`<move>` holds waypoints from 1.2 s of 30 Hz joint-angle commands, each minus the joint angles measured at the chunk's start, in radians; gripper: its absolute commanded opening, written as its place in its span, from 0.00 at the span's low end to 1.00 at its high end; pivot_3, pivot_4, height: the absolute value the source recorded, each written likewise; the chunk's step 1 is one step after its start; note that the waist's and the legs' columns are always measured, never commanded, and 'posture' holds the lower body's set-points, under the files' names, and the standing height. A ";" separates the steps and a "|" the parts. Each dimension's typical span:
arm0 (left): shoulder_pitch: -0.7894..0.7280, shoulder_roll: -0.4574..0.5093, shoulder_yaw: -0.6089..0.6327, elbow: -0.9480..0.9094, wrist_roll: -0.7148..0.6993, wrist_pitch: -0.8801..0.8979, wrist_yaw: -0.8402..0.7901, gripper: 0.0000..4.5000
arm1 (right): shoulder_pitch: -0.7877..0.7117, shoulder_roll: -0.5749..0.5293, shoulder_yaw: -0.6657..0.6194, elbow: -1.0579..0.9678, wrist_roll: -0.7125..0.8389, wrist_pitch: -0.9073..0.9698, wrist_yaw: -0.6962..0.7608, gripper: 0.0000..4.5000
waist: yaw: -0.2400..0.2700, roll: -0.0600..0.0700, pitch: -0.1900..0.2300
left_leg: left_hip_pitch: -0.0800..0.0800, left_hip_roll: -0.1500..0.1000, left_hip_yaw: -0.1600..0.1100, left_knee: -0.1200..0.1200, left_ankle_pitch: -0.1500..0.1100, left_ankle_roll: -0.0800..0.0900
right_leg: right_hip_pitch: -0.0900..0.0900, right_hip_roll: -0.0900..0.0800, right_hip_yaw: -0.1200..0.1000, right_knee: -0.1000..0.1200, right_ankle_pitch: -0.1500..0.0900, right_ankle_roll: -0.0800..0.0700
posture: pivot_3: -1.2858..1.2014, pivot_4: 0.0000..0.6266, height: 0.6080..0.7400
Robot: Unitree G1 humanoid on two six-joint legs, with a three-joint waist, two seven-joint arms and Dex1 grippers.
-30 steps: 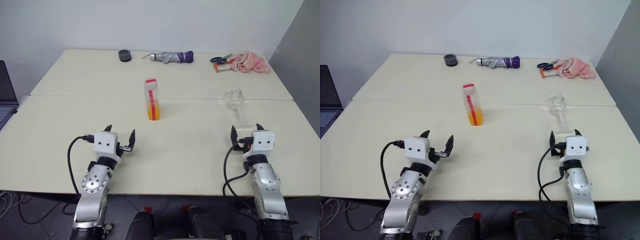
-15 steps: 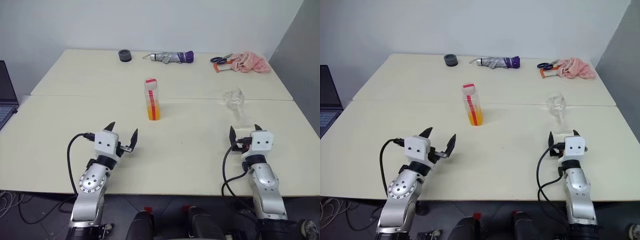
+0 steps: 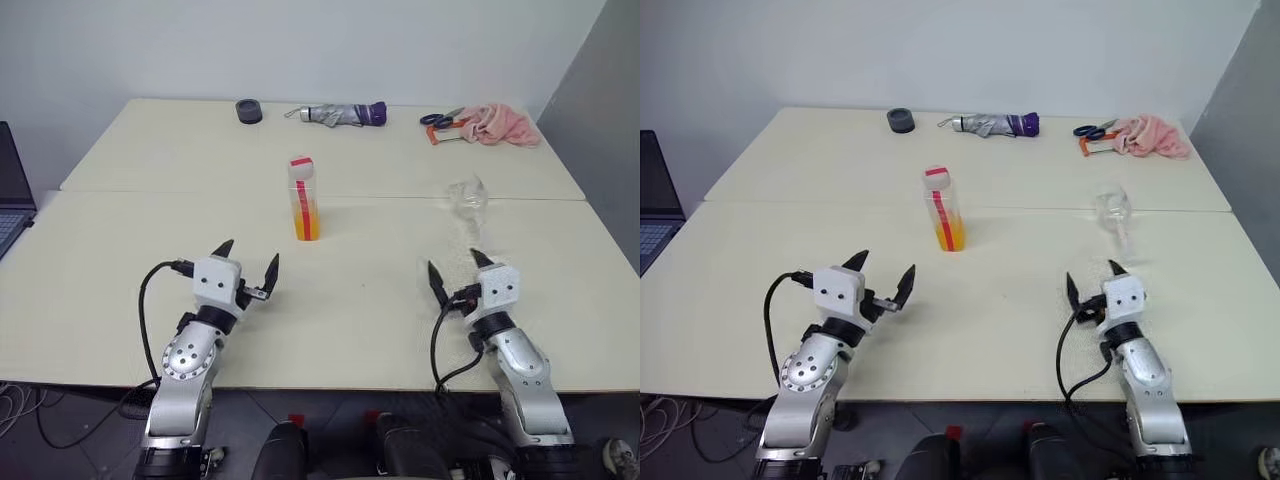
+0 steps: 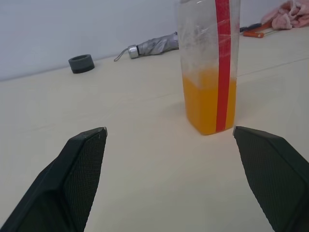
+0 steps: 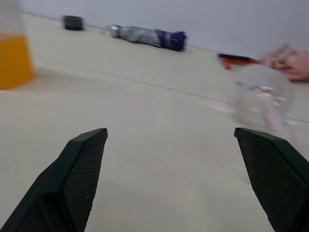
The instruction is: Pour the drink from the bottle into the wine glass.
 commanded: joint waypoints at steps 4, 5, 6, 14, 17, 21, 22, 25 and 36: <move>-0.097 -0.029 -0.012 -0.015 -0.006 0.100 0.033 0.99 | -0.045 -0.107 0.058 -0.160 0.170 0.161 0.215 1.00 | 0.000 0.000 0.000 | 0.000 -0.001 -0.001 0.000 0.000 0.000 | 0.001 0.000 -0.001 0.000 0.000 0.000 | 0.52 0.24 1.00; -0.113 -0.030 -0.018 -0.016 -0.002 0.115 0.033 0.99 | -0.053 -0.120 0.063 -0.176 0.195 0.199 0.234 1.00 | 0.001 0.000 0.000 | 0.000 -0.001 -0.001 0.000 0.000 0.000 | 0.001 0.001 -0.001 0.000 0.000 0.000 | 0.52 0.24 1.00; -0.132 -0.031 -0.026 -0.016 0.008 0.139 0.040 0.99 | -0.062 -0.134 0.066 -0.198 0.239 0.256 0.256 1.00 | 0.001 0.000 0.000 | 0.000 -0.001 -0.001 0.000 0.000 0.000 | 0.001 0.001 -0.001 0.000 0.000 0.000 | 0.52 0.24 1.00; -0.229 -0.067 -0.053 -0.019 0.030 0.254 0.097 0.99 | -0.153 -0.189 0.068 -0.222 0.265 0.330 0.304 1.00 | 0.001 0.000 0.000 | 0.000 -0.001 -0.001 0.000 0.000 0.000 | 0.001 0.002 -0.001 0.000 0.000 0.000 | 0.52 0.24 1.00; -0.266 -0.087 -0.071 -0.002 0.056 0.273 0.127 0.99 | -0.154 -0.178 0.078 -0.218 0.258 0.325 0.301 1.00 | 0.002 0.000 0.000 | 0.000 -0.001 -0.001 0.000 0.000 0.000 | 0.001 0.002 -0.001 0.000 0.001 -0.001 | 0.52 0.24 1.00; -0.318 -0.117 -0.083 0.038 0.080 0.278 0.166 0.99 | -0.143 -0.178 0.089 -0.219 0.245 0.318 0.313 1.00 | 0.003 0.000 0.000 | -0.001 -0.001 -0.001 0.000 0.000 0.000 | 0.001 0.001 -0.001 0.000 0.001 -0.002 | 0.52 0.24 1.00; -0.329 -0.122 -0.087 0.050 0.085 0.275 0.171 0.99 | -0.144 -0.178 0.091 -0.218 0.242 0.318 0.314 1.00 | 0.003 0.000 0.000 | -0.001 -0.001 -0.001 0.000 0.000 0.000 | 0.001 0.001 -0.001 0.000 0.001 -0.002 | 0.52 0.24 1.00; -0.358 -0.135 -0.105 0.088 0.098 0.258 0.177 0.99 | -0.149 -0.177 0.094 -0.214 0.238 0.315 0.315 1.00 | 0.003 0.000 0.000 | -0.001 -0.001 -0.001 0.000 0.000 0.000 | 0.001 0.001 -0.001 0.000 0.001 -0.002 | 0.52 0.24 1.00; -0.455 -0.190 -0.100 0.218 0.108 0.225 0.232 0.99 | -0.160 -0.174 0.096 -0.203 0.225 0.304 0.322 1.00 | 0.003 -0.001 0.000 | -0.001 -0.002 -0.001 0.000 0.000 0.000 | 0.001 0.001 -0.001 0.000 0.001 -0.002 | 0.52 0.24 1.00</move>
